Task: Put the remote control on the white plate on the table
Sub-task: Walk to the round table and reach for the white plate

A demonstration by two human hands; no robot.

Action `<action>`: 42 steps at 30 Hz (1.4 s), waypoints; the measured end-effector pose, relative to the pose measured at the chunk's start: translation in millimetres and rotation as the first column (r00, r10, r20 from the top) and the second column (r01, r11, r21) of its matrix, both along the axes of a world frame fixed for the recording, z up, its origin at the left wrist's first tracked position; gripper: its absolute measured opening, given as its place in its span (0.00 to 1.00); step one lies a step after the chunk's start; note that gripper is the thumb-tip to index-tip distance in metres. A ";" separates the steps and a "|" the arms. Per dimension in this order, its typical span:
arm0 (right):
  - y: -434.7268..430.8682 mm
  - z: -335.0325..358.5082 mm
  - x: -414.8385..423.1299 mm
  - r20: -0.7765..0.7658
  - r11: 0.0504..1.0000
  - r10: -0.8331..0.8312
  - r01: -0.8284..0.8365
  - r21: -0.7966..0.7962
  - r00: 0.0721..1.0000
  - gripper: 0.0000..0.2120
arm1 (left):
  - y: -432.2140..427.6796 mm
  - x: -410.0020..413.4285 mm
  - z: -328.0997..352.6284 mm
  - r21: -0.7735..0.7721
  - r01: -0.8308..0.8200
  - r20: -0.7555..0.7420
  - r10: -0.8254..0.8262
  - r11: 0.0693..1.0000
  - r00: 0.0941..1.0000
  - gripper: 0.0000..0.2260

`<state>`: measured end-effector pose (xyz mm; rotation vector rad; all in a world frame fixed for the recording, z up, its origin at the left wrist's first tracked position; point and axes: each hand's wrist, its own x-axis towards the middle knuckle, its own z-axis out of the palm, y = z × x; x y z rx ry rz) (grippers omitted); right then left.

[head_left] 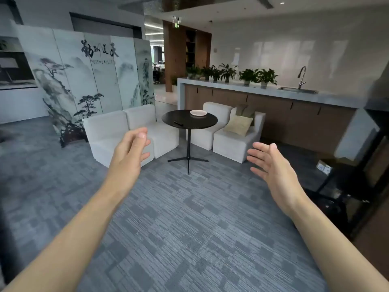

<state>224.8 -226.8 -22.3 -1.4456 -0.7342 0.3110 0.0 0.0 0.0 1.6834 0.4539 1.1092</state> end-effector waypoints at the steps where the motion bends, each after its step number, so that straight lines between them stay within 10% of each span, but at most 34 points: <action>1: 10.6 -1.0 9.2 -0.007 1.000 0.000 0.000 0.007 1.000 0.25 | 7.6 9.4 -1.3 0.001 -0.015 -0.012 0.015 1.000 1.000 0.14; 9: 113.3 4.7 121.0 -0.042 0.995 0.042 -0.039 0.089 0.998 0.39 | 104.3 129.4 -1.2 -0.028 -0.066 -0.026 0.066 0.997 0.998 0.16; 14: 166.2 13.5 196.4 -0.076 0.998 0.021 -0.016 0.069 0.997 0.24 | 151.2 207.2 1.5 -0.051 -0.066 -0.017 0.065 0.997 0.998 0.15; 42: 576.7 12.0 582.7 -0.060 0.993 -0.055 0.061 0.097 0.997 0.25 | 581.1 611.9 -1.6 -0.104 0.044 0.034 -0.041 0.994 0.999 0.10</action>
